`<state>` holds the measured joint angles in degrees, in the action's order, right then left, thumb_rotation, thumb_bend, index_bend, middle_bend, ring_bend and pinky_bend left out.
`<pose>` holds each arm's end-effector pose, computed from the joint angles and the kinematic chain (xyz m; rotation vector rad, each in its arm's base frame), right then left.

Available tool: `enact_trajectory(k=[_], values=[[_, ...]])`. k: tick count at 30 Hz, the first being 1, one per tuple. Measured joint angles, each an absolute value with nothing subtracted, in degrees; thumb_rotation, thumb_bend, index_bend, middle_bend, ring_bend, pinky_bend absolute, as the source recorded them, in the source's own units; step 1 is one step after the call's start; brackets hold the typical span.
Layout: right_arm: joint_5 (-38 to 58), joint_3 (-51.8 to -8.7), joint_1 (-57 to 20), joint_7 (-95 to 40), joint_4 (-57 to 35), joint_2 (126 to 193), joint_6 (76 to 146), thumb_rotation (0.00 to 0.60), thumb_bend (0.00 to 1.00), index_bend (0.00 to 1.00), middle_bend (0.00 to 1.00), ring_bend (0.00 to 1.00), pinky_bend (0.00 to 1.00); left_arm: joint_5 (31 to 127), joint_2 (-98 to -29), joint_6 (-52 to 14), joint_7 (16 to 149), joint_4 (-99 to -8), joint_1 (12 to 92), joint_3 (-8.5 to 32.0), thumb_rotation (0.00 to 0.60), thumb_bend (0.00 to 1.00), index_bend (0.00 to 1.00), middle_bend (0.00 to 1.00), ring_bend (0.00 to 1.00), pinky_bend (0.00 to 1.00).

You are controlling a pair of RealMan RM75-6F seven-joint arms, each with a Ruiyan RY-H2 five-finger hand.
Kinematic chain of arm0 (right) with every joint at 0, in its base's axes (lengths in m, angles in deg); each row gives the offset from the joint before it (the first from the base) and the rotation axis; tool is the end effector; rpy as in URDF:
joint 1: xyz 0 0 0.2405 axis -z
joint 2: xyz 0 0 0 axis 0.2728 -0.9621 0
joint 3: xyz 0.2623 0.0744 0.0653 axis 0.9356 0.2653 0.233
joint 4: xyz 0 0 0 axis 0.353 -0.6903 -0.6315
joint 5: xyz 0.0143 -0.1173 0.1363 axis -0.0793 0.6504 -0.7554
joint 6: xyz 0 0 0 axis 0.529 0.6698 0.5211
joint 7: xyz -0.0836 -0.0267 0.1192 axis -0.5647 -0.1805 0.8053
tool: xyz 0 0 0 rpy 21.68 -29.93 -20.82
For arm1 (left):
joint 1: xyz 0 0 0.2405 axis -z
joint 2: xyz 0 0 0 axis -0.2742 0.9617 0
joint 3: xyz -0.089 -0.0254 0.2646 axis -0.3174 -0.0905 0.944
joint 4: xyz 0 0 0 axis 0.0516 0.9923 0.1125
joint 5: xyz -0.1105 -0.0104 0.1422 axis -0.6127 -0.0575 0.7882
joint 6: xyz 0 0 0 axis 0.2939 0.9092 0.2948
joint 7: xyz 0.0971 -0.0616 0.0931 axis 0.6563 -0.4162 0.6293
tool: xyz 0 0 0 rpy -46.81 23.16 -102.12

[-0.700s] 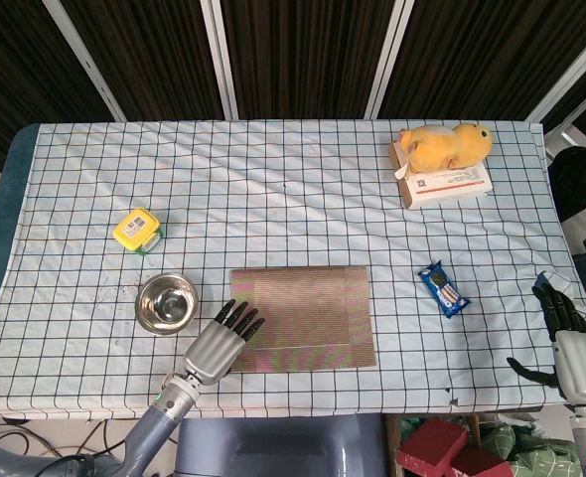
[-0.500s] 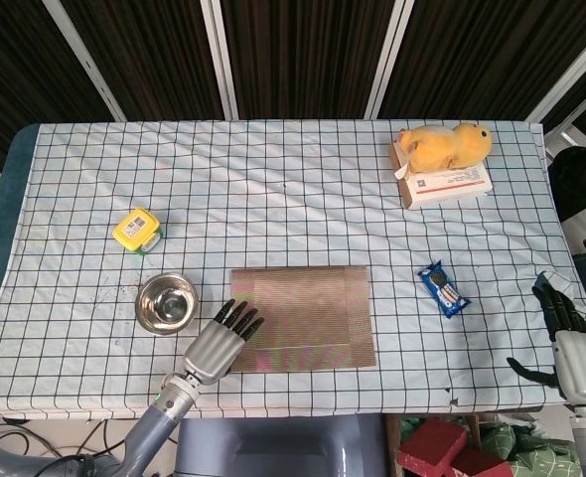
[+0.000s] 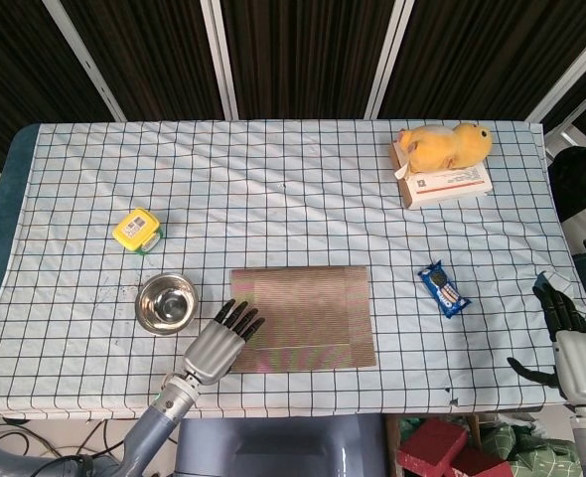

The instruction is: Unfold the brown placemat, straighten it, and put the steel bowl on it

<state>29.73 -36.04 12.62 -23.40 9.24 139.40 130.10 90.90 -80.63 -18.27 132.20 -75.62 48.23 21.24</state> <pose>-0.3277 -0.1793 0.2027 1.2788 -1.0379 0.9439 -0.1474 0.2380 -0.0556 -2.1088 -0.6257 -0.8038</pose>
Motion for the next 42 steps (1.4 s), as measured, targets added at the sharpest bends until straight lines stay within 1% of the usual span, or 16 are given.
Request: enact_trajectory(k=[7,10,12,15,17,21,23,28,38,42], values=[[29.8,-36.1,12.6,-23.5,9.2,139.4,130.1,0.600,0.08,0.00,0.00,0.00,0.16,91.0,-80.7,-18.4,131.9,-75.8,48.2,21.3,0.600,0.05,0.13,0.10,0.00,0.09],[29.8,-36.1,12.6,-23.6,9.2,139.4,130.1,0.600,0.08,0.00,0.00,0.00,0.16,91.0,-80.7,-18.5,131.6,-75.9,48.3,21.3,0.600,0.08,0.13,0.10,0.00,0.09],[29.8,-36.1,12.6,-23.5,9.2,139.4,130.1,0.600,0.08,0.00,0.00,0.00,0.16,91.2,-80.8,-18.5,131.5,-76.0,48.3,21.3,0.600,0.11,0.15,0.11,0.00,0.09],[29.8,-36.1,12.6,-23.6,9.3,139.4,130.1,0.600,0.08,0.00,0.00,0.00,0.16,91.6,-80.8,-18.6,131.1,-76.1,48.3,21.4,0.600,0.17,0.22,0.12,0.00,0.09],[29.7,-36.1,12.6,-23.6,9.3,139.5,130.1,0.600,0.08,0.00,0.00,0.00,0.16,92.0,-80.9,-18.6,130.7,-76.2,48.4,21.4,0.600,0.21,0.29,0.15,0.02,0.11],[29.7,-36.1,12.6,-23.6,9.3,139.4,130.0,0.600,0.08,0.00,0.00,0.00,0.16,93.1,-81.1,-18.4,129.6,-75.9,48.4,21.3,0.600,0.24,0.42,0.17,0.03,0.13],[29.7,-36.1,12.6,-23.6,9.4,139.4,130.0,0.600,0.08,0.00,0.00,0.00,0.16,93.9,-81.3,-18.3,128.7,-75.6,48.5,21.4,0.600,0.24,0.44,0.18,0.03,0.13],[29.7,-36.1,12.6,-23.6,9.4,139.4,130.0,0.600,0.08,0.00,0.00,0.00,0.16,94.8,-81.7,-18.2,127.4,-74.4,48.5,21.2,0.600,0.27,0.46,0.19,0.05,0.14],[29.6,-36.1,12.6,-23.6,9.4,139.4,129.9,0.600,0.08,0.00,0.00,0.00,0.16,95.7,-82.6,-18.2,126.1,-73.8,48.5,20.9,0.600,0.27,0.46,0.21,0.05,0.14],[29.7,-36.1,12.6,-23.6,9.4,139.4,129.9,0.600,0.08,0.00,0.00,0.00,0.16,96.2,-82.6,-18.3,125.5,-73.8,48.5,21.0,0.600,0.27,0.48,0.22,0.05,0.15]])
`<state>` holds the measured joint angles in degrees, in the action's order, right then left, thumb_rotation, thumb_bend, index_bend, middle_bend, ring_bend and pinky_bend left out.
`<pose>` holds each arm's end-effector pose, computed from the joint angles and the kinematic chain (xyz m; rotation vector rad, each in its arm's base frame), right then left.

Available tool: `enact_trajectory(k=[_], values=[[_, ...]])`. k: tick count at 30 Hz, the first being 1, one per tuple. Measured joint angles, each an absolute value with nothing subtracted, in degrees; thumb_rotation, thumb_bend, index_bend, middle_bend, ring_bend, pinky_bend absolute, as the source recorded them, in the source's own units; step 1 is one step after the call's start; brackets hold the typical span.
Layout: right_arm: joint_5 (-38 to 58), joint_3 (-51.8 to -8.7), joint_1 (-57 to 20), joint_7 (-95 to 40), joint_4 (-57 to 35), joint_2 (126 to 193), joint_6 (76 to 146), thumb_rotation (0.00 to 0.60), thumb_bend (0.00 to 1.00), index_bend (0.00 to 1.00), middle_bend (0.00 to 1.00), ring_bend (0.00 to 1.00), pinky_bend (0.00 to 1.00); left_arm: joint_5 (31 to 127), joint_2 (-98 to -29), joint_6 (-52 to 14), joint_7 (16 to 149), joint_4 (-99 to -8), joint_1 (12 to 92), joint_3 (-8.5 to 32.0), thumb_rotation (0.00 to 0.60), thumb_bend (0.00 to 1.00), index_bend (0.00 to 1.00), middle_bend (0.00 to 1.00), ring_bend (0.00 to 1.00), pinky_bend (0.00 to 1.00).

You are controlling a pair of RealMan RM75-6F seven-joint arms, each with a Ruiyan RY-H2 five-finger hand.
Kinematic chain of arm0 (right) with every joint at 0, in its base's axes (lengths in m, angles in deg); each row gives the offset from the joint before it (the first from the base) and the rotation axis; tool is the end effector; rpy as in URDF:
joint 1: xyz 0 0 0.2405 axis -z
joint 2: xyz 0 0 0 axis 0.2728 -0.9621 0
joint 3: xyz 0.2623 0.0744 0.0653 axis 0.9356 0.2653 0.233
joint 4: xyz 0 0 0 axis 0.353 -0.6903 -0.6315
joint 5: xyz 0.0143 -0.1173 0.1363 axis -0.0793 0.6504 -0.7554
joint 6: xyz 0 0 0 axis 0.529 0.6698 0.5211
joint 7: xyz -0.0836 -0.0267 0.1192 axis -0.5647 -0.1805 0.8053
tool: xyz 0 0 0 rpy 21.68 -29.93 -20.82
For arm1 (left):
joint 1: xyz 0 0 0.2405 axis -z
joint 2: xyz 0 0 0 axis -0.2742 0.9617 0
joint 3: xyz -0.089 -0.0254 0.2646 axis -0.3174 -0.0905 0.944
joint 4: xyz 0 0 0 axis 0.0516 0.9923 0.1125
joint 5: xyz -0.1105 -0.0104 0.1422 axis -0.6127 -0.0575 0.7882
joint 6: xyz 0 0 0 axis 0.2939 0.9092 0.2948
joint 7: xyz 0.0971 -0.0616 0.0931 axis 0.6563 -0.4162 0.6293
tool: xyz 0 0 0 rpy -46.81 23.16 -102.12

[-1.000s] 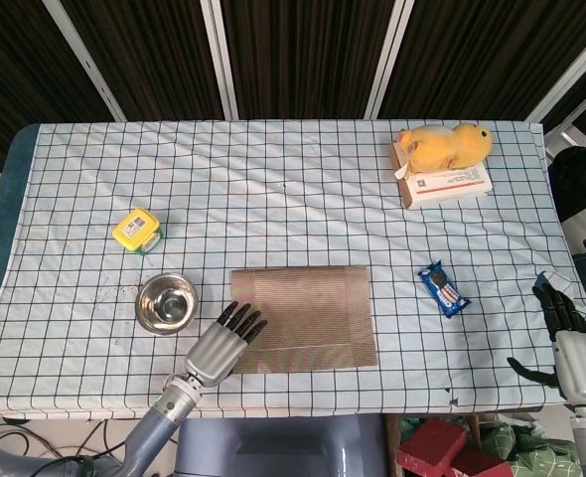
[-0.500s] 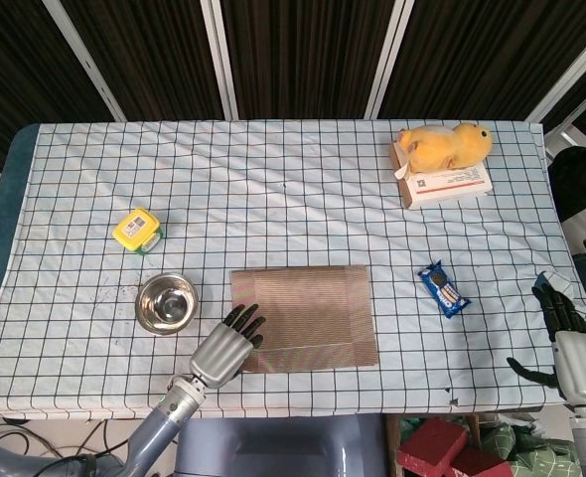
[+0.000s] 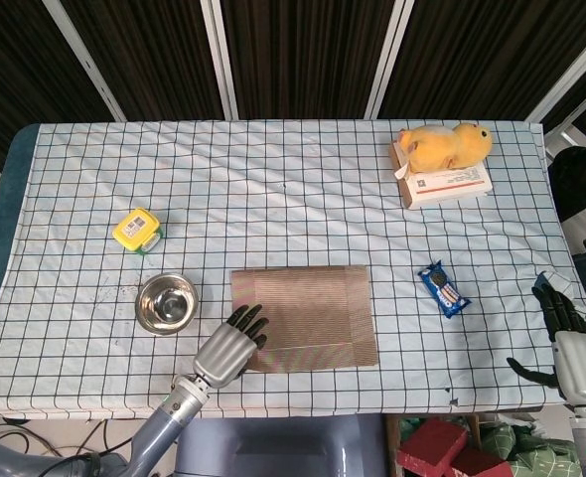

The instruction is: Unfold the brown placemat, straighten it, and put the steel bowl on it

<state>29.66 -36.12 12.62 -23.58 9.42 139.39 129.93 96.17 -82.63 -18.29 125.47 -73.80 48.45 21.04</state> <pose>-0.3276 -0.1790 0.2019 1.2805 -1.0418 0.9403 -0.1324 0.2343 -0.0617 -2.1131 -0.6612 -0.9433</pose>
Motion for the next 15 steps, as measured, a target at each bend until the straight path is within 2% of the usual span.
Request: enact_trajectory(k=[8,15], values=[[29.7,-36.2,12.6,-23.6,9.5,139.4,129.9,0.600,0.08,0.00,0.00,0.00,0.16,97.6,-82.4,-18.3,124.4,-73.6,48.4,21.5,0.600,0.36,0.57,0.24,0.08,0.16],[29.6,-36.1,12.6,-23.5,9.5,139.3,129.8,0.600,0.08,0.00,0.00,0.00,0.16,98.4,-82.1,-18.4,124.3,-73.1,48.3,21.7,0.600,0.42,0.60,0.24,0.08,0.16]])
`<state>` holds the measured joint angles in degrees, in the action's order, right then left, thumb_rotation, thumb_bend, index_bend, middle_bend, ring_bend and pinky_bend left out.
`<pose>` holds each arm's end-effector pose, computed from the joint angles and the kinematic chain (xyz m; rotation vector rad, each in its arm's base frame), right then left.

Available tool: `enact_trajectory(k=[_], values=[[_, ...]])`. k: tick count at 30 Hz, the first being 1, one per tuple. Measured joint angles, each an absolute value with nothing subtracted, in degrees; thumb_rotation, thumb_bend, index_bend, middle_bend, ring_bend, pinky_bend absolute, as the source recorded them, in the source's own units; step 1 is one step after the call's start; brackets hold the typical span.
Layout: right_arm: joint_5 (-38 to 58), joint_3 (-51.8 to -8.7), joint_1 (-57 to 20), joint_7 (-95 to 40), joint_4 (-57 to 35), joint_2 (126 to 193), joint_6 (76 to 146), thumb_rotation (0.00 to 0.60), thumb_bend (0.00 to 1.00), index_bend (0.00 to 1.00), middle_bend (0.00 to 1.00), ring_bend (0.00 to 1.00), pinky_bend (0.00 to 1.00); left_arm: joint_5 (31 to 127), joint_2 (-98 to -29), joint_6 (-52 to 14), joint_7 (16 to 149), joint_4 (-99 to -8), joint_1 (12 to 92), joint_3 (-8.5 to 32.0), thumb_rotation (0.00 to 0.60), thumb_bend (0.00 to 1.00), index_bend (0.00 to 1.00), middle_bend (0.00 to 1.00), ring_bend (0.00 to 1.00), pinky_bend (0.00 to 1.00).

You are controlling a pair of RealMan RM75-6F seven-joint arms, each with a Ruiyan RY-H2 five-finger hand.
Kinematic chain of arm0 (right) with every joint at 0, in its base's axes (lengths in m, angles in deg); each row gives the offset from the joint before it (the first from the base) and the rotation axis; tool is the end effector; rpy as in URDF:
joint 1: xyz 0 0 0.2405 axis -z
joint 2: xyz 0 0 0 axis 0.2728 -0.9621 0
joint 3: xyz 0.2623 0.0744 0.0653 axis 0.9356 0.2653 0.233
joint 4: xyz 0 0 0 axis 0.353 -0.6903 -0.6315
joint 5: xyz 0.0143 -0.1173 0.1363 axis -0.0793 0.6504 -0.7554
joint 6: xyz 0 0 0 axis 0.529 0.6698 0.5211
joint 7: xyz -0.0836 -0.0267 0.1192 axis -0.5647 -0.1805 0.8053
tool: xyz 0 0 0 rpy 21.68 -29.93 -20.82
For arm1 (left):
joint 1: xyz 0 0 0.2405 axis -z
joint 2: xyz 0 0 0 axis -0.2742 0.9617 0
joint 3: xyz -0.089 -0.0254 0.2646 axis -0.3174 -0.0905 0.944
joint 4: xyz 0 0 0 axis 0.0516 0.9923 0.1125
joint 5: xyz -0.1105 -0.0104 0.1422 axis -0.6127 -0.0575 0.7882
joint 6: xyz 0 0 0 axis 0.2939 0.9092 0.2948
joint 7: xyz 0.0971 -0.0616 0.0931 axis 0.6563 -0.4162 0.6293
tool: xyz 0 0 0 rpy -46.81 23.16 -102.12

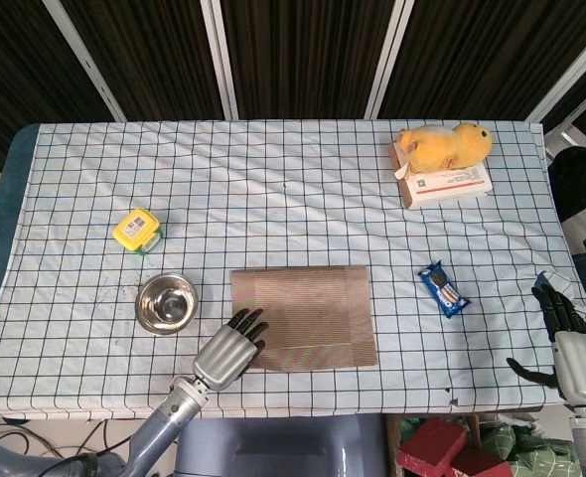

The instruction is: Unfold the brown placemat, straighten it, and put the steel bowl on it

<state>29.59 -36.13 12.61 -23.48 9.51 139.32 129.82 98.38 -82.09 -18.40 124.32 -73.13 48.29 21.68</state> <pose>-0.3276 -0.1790 0.2020 1.2798 -1.0454 0.9402 -0.1344 0.2325 -0.0603 -2.1289 -0.6319 -0.9553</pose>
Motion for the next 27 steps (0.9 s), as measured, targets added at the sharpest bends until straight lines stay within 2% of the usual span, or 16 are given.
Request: enact_trajectory(k=[10,20,27], values=[[29.4,-36.1,12.6,-23.4,9.5,139.3,129.6,0.600,0.08,0.00,0.00,0.00,0.16,98.7,-81.1,-18.3,124.0,-73.8,48.2,21.2,0.600,0.44,0.62,0.24,0.08,0.16],[29.3,-36.1,12.5,-23.4,9.5,139.2,129.5,0.600,0.08,0.00,0.00,0.00,0.16,100.2,-74.9,-16.8,123.5,-79.3,47.9,20.5,0.600,0.44,0.61,0.24,0.08,0.16],[29.2,-36.1,12.5,-23.5,9.7,139.3,129.5,0.600,0.08,0.00,0.00,0.00,0.16,98.2,-71.7,-16.3,122.8,-83.0,48.3,16.8,0.600,0.44,0.61,0.24,0.08,0.16]])
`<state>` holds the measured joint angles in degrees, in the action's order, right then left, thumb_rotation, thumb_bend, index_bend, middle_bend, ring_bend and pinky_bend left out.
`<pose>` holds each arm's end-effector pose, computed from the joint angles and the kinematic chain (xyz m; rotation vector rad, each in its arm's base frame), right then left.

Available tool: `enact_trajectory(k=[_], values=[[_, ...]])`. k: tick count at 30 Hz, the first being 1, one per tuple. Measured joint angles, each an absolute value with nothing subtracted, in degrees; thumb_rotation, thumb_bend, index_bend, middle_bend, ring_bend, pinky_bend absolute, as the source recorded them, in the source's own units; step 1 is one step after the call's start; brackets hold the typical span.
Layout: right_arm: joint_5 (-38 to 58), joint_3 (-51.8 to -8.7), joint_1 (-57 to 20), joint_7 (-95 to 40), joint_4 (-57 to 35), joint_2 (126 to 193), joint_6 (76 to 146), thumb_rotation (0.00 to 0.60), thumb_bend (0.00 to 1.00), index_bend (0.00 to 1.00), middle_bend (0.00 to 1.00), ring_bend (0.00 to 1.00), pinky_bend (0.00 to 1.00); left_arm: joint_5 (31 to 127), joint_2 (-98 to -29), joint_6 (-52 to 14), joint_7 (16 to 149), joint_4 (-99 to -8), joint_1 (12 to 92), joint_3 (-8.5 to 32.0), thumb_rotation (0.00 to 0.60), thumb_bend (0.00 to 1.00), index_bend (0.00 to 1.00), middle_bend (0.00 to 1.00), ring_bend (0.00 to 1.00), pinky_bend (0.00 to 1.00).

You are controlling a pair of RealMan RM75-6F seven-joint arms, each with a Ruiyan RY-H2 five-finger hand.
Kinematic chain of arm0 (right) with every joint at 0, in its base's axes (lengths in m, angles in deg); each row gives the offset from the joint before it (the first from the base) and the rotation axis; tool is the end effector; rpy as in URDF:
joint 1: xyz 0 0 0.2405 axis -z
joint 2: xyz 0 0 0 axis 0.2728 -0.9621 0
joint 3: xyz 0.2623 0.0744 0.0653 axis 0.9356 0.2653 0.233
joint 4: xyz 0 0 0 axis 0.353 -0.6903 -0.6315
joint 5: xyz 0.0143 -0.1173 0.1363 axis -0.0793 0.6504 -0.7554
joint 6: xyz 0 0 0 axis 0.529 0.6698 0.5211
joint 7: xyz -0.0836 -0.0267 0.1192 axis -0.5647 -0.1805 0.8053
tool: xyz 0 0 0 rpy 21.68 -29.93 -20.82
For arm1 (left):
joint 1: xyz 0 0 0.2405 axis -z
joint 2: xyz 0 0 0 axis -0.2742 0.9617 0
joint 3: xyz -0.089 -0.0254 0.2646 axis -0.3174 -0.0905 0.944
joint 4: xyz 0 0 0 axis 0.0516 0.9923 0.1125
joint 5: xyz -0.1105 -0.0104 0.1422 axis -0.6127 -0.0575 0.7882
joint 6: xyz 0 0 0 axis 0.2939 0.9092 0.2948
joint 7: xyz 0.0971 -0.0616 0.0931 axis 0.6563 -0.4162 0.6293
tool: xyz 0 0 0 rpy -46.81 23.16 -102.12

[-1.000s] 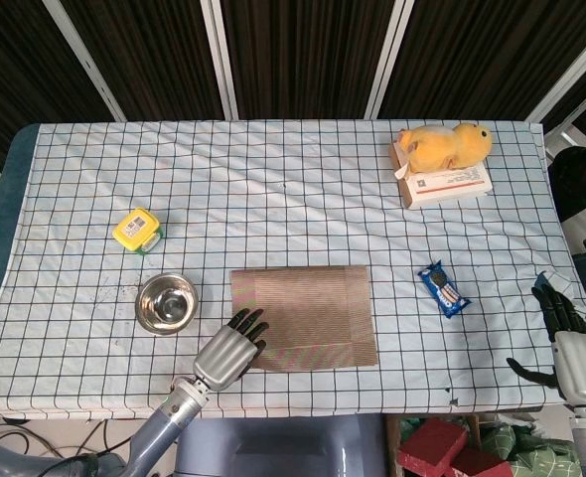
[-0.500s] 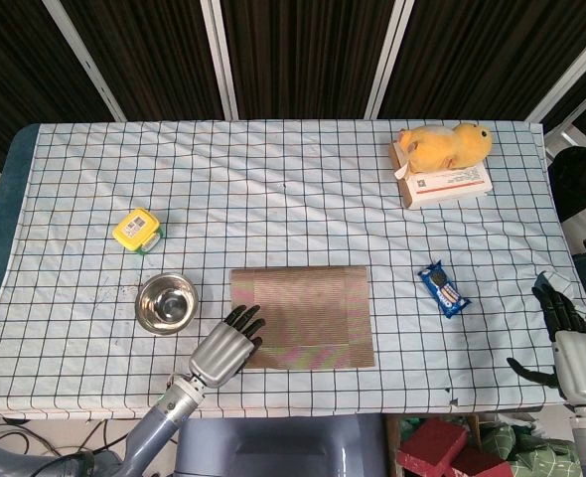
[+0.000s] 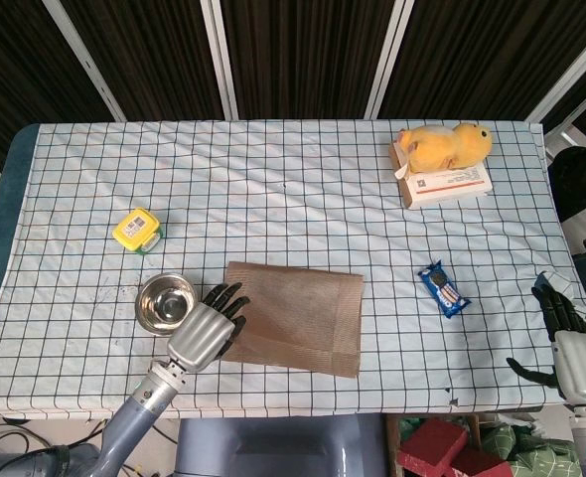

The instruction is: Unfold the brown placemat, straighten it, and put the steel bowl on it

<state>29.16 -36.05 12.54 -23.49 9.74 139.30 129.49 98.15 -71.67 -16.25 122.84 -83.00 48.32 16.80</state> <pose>-0.3279 -0.1795 0.2015 1.2752 -1.0538 0.9376 -0.1313 0.2573 0.0062 -2.0014 -0.6374 -1.0286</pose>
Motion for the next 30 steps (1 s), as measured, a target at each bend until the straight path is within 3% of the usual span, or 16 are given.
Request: enact_trajectory(k=[10,16,30], values=[[28.0,-35.8,12.5,-22.3,10.4,139.0,128.7,0.600,0.08,0.00,0.00,0.00,0.16,88.2,-71.7,-18.8,124.3,-83.8,53.2,6.8,0.600,0.43,0.60,0.24,0.08,0.16],[27.2,-35.5,12.4,-20.8,11.0,138.5,128.1,0.600,0.08,0.00,0.00,0.00,0.16,77.6,-73.3,-20.7,126.6,-80.6,58.0,0.5,0.600,0.43,0.60,0.24,0.08,0.16],[24.3,-34.8,12.0,-19.7,12.1,137.6,125.8,0.600,0.08,0.00,0.00,0.00,0.16,59.3,-78.1,-25.5,130.0,-56.7,73.5,-11.6,0.600,0.42,0.59,0.24,0.08,0.16]])
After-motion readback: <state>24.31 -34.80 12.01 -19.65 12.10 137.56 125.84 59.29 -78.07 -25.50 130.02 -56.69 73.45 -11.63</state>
